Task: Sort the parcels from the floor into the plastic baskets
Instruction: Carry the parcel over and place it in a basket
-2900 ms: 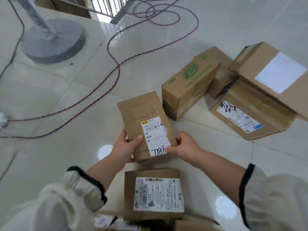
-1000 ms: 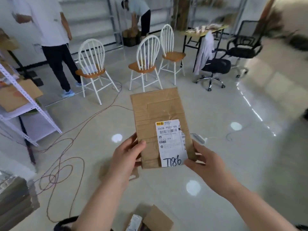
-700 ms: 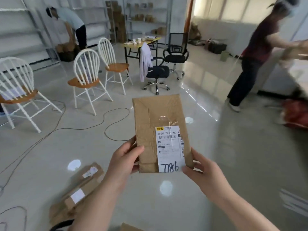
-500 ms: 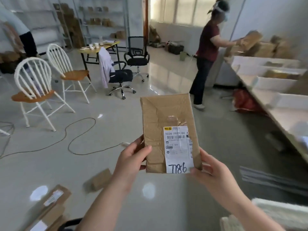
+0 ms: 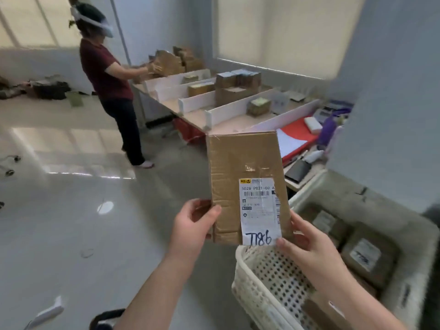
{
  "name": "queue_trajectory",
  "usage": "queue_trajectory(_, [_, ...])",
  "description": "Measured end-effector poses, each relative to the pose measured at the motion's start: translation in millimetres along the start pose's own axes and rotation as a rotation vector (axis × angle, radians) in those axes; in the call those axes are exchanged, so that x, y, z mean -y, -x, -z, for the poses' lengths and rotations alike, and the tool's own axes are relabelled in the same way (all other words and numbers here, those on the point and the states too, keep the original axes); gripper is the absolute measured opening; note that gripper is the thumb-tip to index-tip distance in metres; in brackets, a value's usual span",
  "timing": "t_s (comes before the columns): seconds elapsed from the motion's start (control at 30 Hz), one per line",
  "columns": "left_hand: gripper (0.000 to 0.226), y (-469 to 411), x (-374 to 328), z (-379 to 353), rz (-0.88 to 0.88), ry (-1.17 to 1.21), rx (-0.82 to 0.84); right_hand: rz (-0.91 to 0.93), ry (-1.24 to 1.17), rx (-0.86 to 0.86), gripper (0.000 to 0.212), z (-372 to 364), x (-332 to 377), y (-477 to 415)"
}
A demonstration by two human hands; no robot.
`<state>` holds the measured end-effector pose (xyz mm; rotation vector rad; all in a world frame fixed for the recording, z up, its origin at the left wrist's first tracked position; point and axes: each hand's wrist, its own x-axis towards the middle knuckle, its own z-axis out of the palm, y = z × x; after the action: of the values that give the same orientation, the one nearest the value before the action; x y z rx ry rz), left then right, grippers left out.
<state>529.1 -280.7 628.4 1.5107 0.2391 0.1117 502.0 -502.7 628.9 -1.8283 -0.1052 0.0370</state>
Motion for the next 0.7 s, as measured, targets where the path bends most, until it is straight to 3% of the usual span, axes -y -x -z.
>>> queue_trajectory(0.27, [0.016, -20, 10, -78, 0.046, -0.113, 0.479, -0.202, -0.040, -0.418, 0.062, 37, -30, 58])
queue_trajectory(0.43, [0.015, -7, 40, -122, 0.131, -0.175, 0.656, -0.359, -0.056, -0.623, 0.059, 46, -57, 99])
queue_trajectory(0.7, [0.019, 6, 95, -196, 0.309, -0.354, 0.770, -0.618, -0.029, -0.622, 0.067, 82, -119, 114])
